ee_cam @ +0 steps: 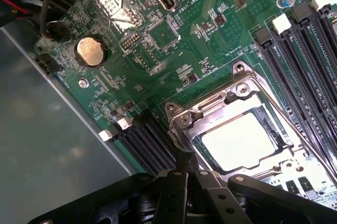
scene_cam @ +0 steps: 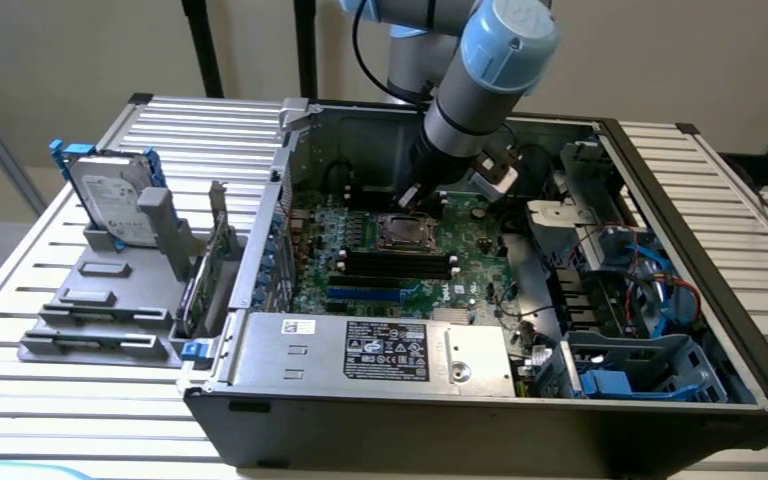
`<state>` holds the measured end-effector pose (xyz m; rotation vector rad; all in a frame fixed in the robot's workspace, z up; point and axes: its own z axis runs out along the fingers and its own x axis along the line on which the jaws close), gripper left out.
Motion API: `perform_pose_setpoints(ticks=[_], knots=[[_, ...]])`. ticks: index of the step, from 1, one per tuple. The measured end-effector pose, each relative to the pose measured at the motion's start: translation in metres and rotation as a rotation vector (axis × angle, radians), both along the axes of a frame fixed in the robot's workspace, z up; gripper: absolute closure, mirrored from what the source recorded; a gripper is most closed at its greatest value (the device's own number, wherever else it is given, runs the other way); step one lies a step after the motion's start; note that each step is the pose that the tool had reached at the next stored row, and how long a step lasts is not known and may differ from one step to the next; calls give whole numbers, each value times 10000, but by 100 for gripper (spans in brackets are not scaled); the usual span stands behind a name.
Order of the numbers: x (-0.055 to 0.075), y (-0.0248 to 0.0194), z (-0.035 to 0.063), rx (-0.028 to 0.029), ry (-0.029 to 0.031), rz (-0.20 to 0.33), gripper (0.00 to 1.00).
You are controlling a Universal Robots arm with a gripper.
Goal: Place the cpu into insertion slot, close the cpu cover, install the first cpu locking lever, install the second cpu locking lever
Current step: 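Install the first cpu locking lever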
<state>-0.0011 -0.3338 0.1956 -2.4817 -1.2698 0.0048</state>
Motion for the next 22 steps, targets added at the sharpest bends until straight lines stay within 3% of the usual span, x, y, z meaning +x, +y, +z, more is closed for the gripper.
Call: perform_pose_setpoints(ticks=[5, 9, 22], knots=[[-41, 9, 2, 24, 0, -21, 89], [-42, 57, 1, 28, -1, -54, 89], [2, 30, 2, 25, 7, -63, 89]])
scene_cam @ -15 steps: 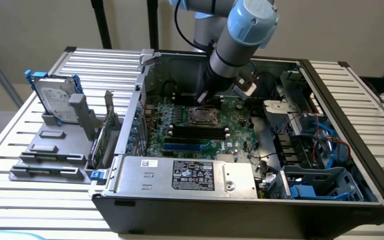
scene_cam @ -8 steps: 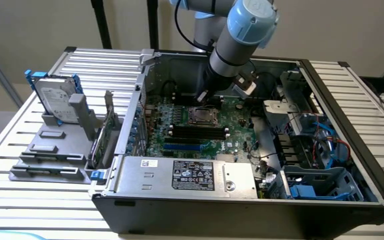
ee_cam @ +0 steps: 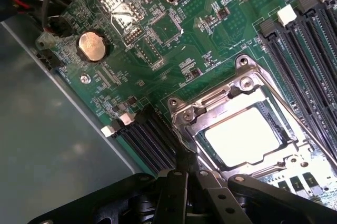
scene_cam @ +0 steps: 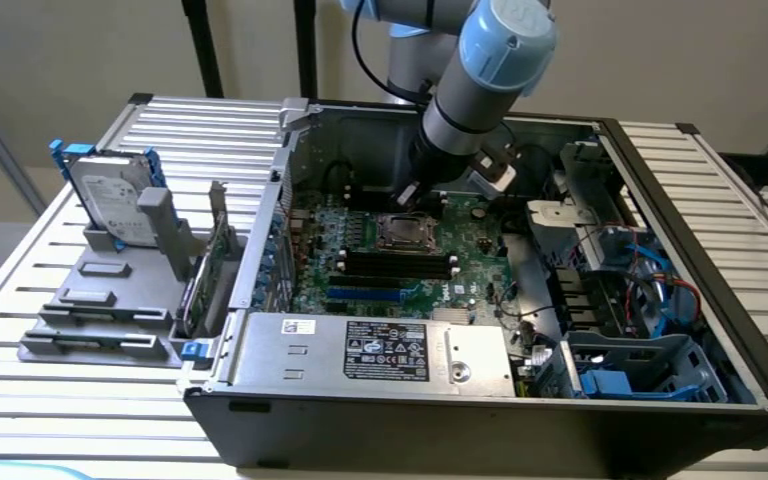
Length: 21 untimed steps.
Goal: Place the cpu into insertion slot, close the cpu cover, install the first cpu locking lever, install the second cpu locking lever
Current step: 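Install the first cpu locking lever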
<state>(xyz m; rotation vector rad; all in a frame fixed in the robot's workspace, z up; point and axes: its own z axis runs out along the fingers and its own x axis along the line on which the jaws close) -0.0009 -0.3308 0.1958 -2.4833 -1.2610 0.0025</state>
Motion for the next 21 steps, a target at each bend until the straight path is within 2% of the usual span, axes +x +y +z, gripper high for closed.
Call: perform_pose_setpoints(ticks=[14, 21], knots=[[16, -18, -15, 2, 1, 0, 89], [30, -18, -32, 55, -1, 1, 89]])
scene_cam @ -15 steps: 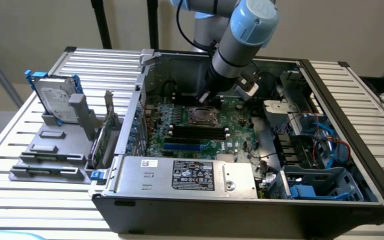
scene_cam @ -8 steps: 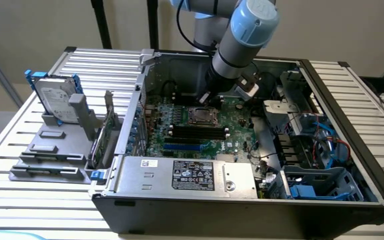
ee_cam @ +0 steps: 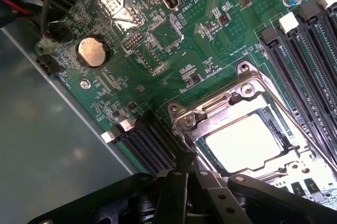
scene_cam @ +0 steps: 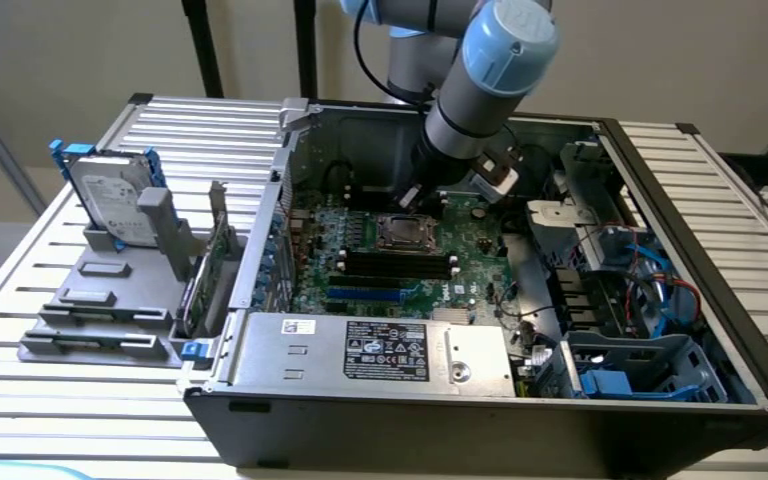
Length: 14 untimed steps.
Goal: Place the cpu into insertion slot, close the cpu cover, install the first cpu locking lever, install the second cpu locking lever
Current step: 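Install the first cpu locking lever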
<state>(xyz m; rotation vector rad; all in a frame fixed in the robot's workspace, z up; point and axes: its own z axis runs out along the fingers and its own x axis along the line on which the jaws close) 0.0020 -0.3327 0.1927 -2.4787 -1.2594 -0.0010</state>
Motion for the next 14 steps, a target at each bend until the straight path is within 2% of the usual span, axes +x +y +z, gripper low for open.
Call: perform_pose_setpoints(ticks=[4, 12, 14], knots=[[20, -6, -3, 45, 1, 5, 89], [53, -40, -5, 203, 0, 102, 89], [57, -47, -5, 265, 1, 131, 89]])
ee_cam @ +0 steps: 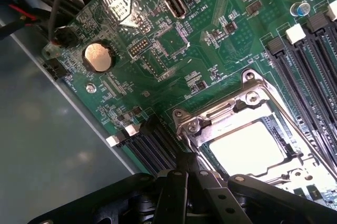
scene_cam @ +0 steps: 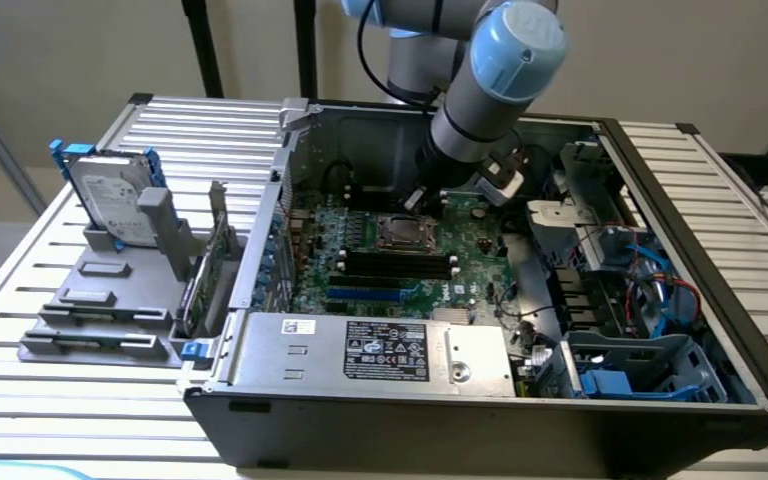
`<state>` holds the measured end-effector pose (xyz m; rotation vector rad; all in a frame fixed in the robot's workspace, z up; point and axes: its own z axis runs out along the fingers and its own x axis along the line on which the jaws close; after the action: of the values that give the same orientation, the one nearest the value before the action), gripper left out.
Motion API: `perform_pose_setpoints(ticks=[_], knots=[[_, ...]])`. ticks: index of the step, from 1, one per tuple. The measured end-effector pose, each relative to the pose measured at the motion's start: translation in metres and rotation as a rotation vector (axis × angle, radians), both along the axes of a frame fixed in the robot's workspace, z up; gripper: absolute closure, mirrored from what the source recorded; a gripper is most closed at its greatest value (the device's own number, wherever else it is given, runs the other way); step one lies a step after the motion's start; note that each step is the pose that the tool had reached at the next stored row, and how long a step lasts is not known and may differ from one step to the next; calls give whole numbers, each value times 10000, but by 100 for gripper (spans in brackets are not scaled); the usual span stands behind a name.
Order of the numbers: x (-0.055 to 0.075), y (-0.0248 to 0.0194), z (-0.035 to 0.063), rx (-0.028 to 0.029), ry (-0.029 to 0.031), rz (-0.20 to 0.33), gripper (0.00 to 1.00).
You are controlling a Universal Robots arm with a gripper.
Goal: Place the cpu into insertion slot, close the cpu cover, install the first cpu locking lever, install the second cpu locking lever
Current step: 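Install the first cpu locking lever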
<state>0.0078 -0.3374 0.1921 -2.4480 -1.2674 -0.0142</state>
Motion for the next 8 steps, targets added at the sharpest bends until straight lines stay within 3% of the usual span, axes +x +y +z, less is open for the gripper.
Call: perform_pose_setpoints(ticks=[8], knots=[[9, -44, -12, 249, 0, 103, 89]])
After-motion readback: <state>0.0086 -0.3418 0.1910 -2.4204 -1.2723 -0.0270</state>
